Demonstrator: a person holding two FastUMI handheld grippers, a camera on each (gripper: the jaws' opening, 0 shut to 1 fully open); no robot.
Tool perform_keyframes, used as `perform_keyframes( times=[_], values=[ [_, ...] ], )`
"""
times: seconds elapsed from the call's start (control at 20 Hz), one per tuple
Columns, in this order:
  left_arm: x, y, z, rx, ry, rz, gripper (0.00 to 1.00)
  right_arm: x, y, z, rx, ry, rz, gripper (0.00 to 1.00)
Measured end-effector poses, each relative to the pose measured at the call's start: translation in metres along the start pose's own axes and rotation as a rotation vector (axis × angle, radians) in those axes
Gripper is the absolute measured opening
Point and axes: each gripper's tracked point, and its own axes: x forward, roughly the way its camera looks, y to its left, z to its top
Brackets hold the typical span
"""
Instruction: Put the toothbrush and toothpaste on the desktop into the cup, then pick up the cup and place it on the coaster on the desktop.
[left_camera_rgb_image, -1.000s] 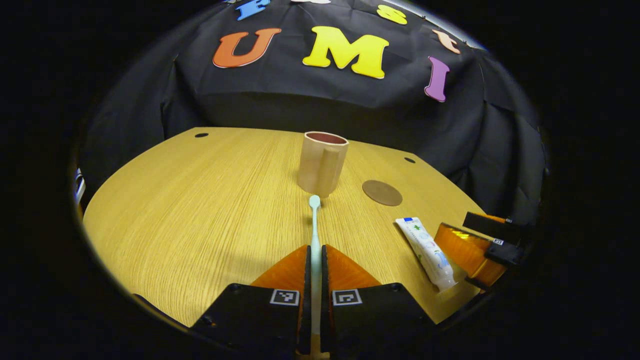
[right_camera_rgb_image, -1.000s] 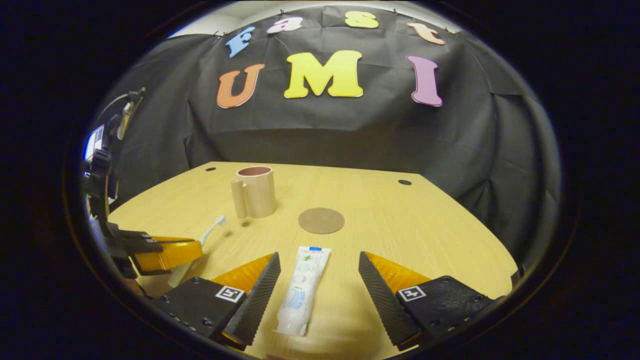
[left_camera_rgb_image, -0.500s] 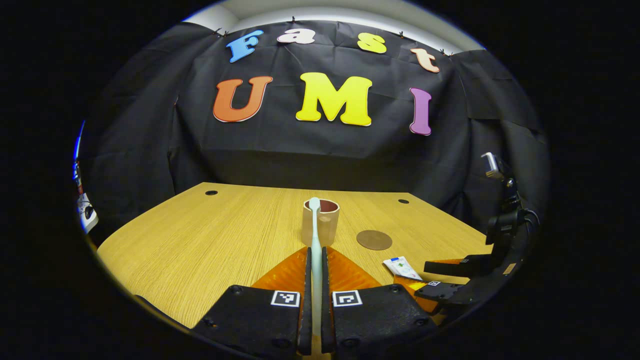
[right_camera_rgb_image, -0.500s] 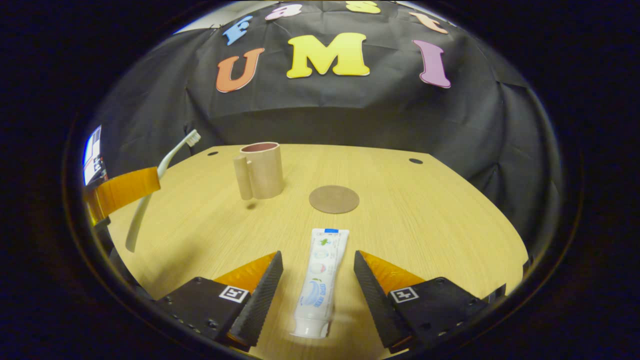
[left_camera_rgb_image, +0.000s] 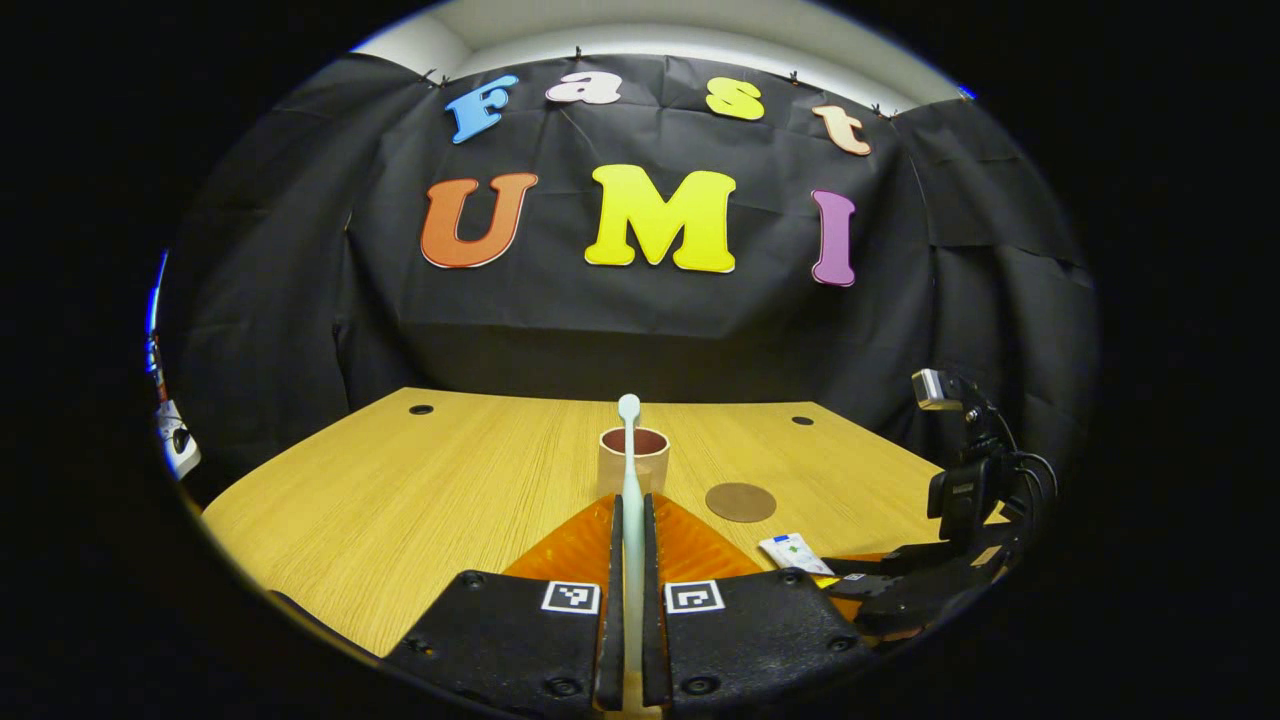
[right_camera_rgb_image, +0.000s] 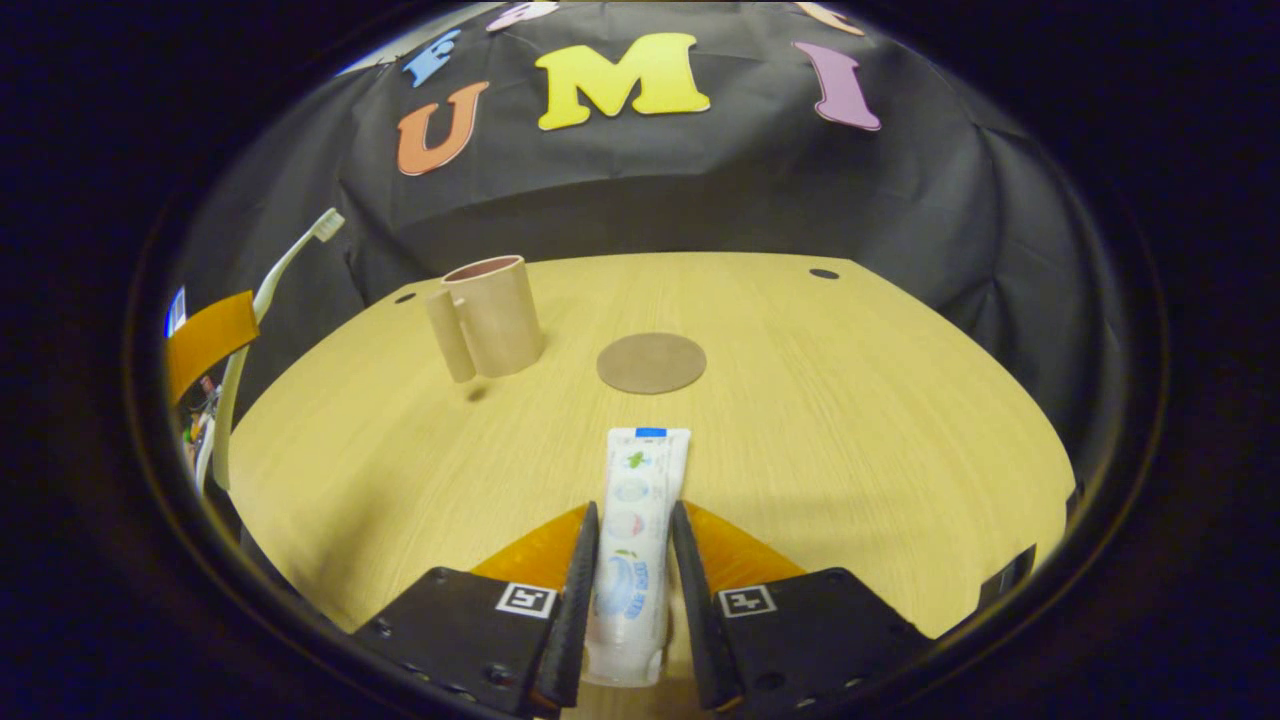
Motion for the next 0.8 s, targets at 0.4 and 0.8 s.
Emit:
perform_keyframes(
  times=[0.4, 0.8],
  values=[
    [0.024, 0.012, 0.049, 0.036, -0.069, 0.018, 0.10, -0.017, 0.001, 0.014, -0.016, -0.124, 0.086, 0.30],
    [0.100, 0.009, 0.080, 0.051, -0.084, 0.025, 0.09, -0.040, -0.008, 0.042, -0.011, -0.249, 0.134, 0.30]
  ],
)
